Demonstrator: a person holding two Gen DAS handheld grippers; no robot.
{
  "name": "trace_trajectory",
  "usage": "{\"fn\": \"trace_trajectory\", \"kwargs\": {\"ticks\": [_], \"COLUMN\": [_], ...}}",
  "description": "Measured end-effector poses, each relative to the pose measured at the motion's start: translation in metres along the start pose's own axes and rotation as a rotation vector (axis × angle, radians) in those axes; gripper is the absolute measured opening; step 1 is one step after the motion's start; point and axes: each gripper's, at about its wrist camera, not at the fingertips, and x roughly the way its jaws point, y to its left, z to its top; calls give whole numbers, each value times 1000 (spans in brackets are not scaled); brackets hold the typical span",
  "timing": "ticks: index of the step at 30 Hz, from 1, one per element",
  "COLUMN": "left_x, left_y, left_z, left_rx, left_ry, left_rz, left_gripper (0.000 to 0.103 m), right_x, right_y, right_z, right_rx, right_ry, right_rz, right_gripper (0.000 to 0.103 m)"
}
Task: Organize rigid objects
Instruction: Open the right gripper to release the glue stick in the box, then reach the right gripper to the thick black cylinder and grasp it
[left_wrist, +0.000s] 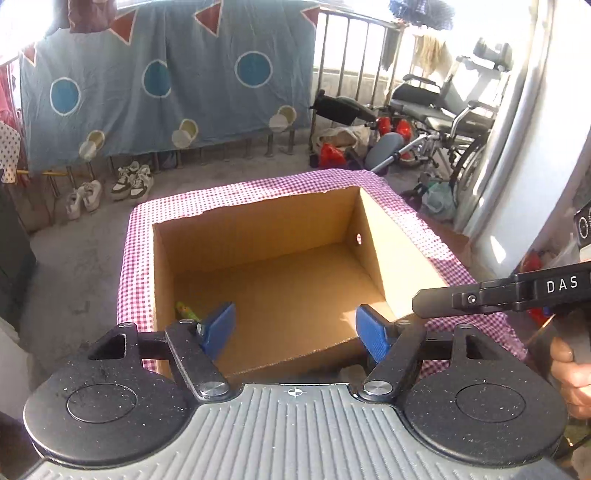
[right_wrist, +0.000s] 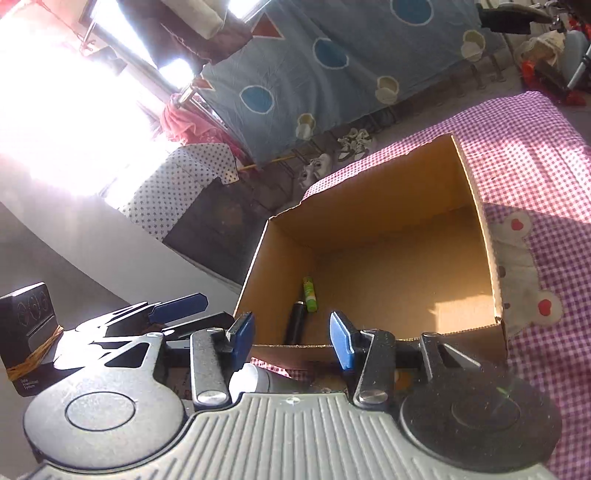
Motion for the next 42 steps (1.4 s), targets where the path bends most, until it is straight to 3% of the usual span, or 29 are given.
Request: {"fn": "trace_trajectory", "kwargs": {"ticks": [4, 9, 18, 29, 42], "left_x": [5, 25, 68, 103, 132], "left_y": [-34, -73, -117, -141, -151], "left_z": [-25, -57, -93, -106, -104], "left_rx": [56, 110, 127, 146, 151], "left_ry": [2, 60, 141, 205, 265], "left_rz": [-32, -71, -113, -169, -203], "left_gripper": [76, 77, 77, 75, 57], "right_x": [-30, -44, -61, -53, -23], "right_y": [-32, -59, -94, -129, -150], "right_z": [-49, -85, -96, -93, -84], "right_rx": [116, 174, 222, 300, 296], "right_ry": [-74, -87, -109, -106, -23], "right_rz": [-30, -95, -123, -128, -156], "right_gripper": [52, 52, 52, 52, 50]}}
